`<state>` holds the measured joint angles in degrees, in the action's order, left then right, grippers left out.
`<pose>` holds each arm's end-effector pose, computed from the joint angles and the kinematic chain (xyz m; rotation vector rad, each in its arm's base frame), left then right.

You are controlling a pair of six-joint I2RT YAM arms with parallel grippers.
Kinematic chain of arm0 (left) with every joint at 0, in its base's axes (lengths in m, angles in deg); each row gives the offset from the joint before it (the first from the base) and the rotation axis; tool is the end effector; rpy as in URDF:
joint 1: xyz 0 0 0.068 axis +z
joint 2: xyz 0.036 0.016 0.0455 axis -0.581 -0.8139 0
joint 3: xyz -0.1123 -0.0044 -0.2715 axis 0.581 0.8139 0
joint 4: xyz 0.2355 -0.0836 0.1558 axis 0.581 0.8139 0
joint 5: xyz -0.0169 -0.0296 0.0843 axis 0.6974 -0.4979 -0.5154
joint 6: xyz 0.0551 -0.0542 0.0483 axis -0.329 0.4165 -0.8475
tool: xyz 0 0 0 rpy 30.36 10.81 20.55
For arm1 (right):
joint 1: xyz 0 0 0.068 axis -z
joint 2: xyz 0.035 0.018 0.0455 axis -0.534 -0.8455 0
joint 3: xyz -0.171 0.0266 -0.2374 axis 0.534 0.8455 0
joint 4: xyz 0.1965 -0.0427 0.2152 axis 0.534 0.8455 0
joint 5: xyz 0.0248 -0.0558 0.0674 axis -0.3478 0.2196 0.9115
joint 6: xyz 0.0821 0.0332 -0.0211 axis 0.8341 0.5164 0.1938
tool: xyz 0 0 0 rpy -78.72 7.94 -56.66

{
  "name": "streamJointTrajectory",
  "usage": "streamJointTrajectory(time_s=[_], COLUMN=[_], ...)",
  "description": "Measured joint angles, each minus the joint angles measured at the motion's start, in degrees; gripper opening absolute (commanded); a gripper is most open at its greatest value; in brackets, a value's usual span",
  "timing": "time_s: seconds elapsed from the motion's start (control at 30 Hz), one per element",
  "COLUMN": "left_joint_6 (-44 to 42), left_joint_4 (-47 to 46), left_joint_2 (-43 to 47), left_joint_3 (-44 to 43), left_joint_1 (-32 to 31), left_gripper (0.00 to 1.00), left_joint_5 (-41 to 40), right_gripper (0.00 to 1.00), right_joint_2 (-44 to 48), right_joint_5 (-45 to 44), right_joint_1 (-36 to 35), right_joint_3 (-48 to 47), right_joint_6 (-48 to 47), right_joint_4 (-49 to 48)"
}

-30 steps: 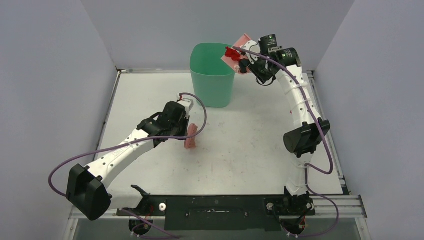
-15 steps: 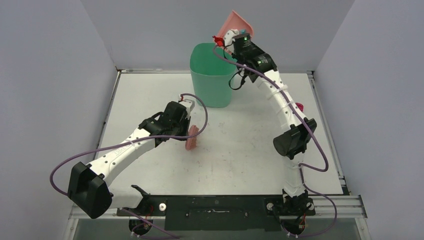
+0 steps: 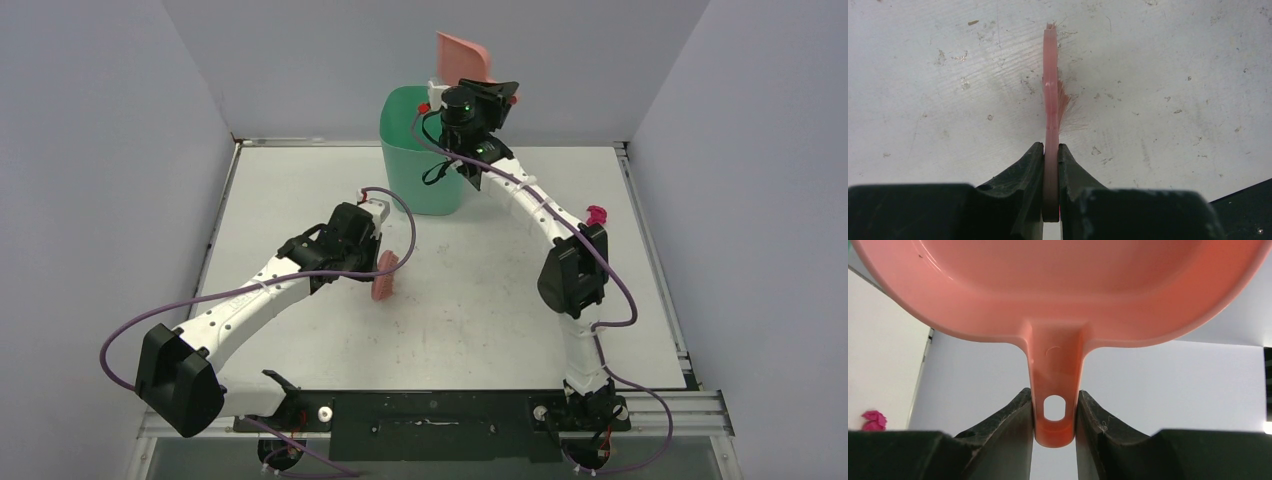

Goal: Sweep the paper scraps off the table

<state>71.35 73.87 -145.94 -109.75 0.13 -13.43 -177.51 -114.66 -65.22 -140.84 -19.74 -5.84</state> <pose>0.2690 -0.1826 0.2512 0.3834 2.4493 -0.2824 0.5144 0.2560 0.4034 -0.9892 1.5482 -1.3616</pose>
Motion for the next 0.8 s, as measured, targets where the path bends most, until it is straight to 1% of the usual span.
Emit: streamJointTrajectory(time_s=[0.17,0.3,0.37,0.47,0.57,0.63,0.7,0.8], left_joint_6=[0.0,0.0,0.0,0.0,0.0,0.0,0.0,0.0], left_joint_4=[0.0,0.0,0.0,0.0,0.0,0.0,0.0,0.0], left_joint_2=[0.0,0.0,0.0,0.0,0.0,0.0,0.0,0.0], left_joint_3=[0.0,0.0,0.0,0.0,0.0,0.0,0.0,0.0], left_joint_1=[0.0,0.0,0.0,0.0,0.0,0.0,0.0,0.0], left_gripper=[0.0,0.0,0.0,0.0,0.0,0.0,0.0,0.0], left_joint_5=[0.3,0.3,0.3,0.3,0.3,0.3,0.3,0.3], right_gripper=[0.05,0.05,0.05,0.05,0.05,0.05,0.05,0.05], right_joint_2=[0.0,1.6,4.0,9.9,15.7,17.8,18.0,18.0], right_joint_5=[-0.5,-0.1,1.1,3.6,6.8,8.4,9.7,11.0], right_joint_1=[0.3,0.3,0.3,0.3,0.3,0.3,0.3,0.7], right_joint_3=[3.6,4.3,6.5,13.7,23.0,26.9,27.4,25.5], right_joint_6=[-7.0,-7.2,-6.8,-9.9,-17.0,-21.0,-22.5,-20.3], right_joint_4=[-6.4,-6.2,-5.9,-8.8,-17.4,-22.2,-24.0,-21.5])
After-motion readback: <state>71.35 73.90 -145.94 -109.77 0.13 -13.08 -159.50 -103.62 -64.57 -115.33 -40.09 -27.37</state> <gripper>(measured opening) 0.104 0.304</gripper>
